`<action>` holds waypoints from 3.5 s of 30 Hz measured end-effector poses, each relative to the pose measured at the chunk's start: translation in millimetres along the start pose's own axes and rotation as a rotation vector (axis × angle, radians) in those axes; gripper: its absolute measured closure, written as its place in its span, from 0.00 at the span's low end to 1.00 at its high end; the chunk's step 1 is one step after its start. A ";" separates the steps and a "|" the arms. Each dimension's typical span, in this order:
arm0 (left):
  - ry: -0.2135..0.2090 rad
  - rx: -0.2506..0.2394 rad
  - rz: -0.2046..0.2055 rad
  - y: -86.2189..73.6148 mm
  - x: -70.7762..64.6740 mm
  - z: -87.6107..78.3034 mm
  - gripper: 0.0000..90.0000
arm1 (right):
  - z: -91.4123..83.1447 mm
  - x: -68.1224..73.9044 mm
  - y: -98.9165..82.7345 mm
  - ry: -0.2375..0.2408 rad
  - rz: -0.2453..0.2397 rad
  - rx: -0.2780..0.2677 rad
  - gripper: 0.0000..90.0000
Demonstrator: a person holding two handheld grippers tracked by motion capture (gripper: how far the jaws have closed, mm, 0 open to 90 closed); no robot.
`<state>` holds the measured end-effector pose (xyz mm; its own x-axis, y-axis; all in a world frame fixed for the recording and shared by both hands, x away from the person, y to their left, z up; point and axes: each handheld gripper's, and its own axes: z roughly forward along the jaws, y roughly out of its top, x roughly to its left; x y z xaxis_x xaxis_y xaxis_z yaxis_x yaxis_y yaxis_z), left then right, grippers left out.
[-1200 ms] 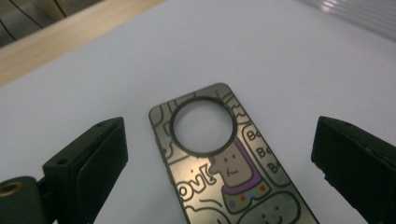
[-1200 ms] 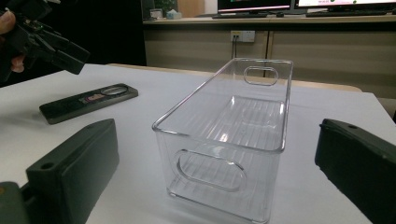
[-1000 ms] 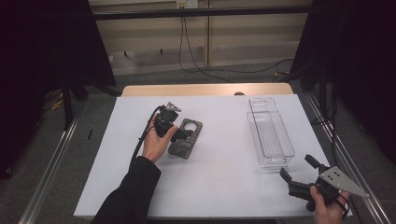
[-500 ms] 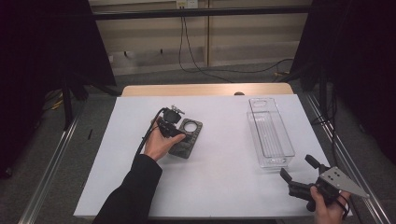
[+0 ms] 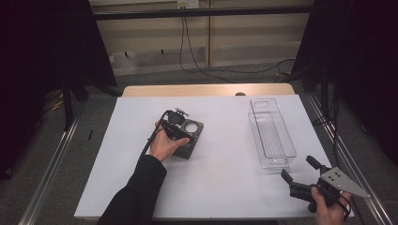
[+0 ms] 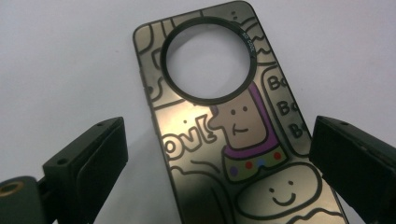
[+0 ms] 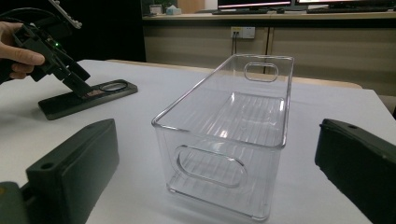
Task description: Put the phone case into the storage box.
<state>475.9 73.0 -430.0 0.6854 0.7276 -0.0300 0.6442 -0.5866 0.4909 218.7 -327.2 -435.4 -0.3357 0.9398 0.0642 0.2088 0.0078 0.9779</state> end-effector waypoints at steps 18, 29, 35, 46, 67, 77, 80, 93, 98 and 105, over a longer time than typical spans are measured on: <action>0.007 0.035 0.008 1.6 -8.8 21.7 0.01 | 0.1 0.0 -0.3 0.004 0.003 0.005 0.00; 0.011 0.003 0.012 -2.2 -8.6 23.7 0.00 | 0.5 1.1 -0.3 0.008 -0.002 0.005 0.00; 0.011 0.006 -0.011 -1.8 -9.6 23.7 0.00 | 0.6 0.9 -0.4 0.008 -0.001 0.005 0.00; 0.004 0.016 -0.005 -0.3 -9.7 21.9 0.05 | 0.1 1.1 0.0 0.005 -0.002 -0.001 0.00; -0.005 0.016 0.003 1.3 -11.7 18.0 0.14 | 0.1 0.5 -0.2 0.005 0.000 0.000 0.00; -0.002 -0.043 -0.002 1.3 -7.0 6.0 0.14 | -0.3 0.2 -0.2 0.004 0.000 0.000 0.00; 0.011 -0.067 0.010 1.9 -8.1 0.3 0.14 | -0.3 0.2 -0.2 0.004 -0.001 0.000 0.00; 0.027 -0.179 0.028 -2.2 -3.1 -10.8 0.14 | -0.6 0.0 -0.4 0.001 0.002 0.000 0.00; 0.022 -0.229 0.025 -6.8 -0.8 -14.4 0.14 | -1.2 -0.2 -0.4 0.001 0.002 -0.001 0.00; 0.007 -0.300 0.058 -11.9 3.5 -19.7 0.14 | -1.0 -0.1 -0.5 0.000 0.002 0.000 0.00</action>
<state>464.0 89.6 -418.8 0.7153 0.6987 0.0113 0.4742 -0.4973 0.7265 217.7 -327.6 -435.7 -0.3356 0.9397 0.0658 0.2097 0.0064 0.9778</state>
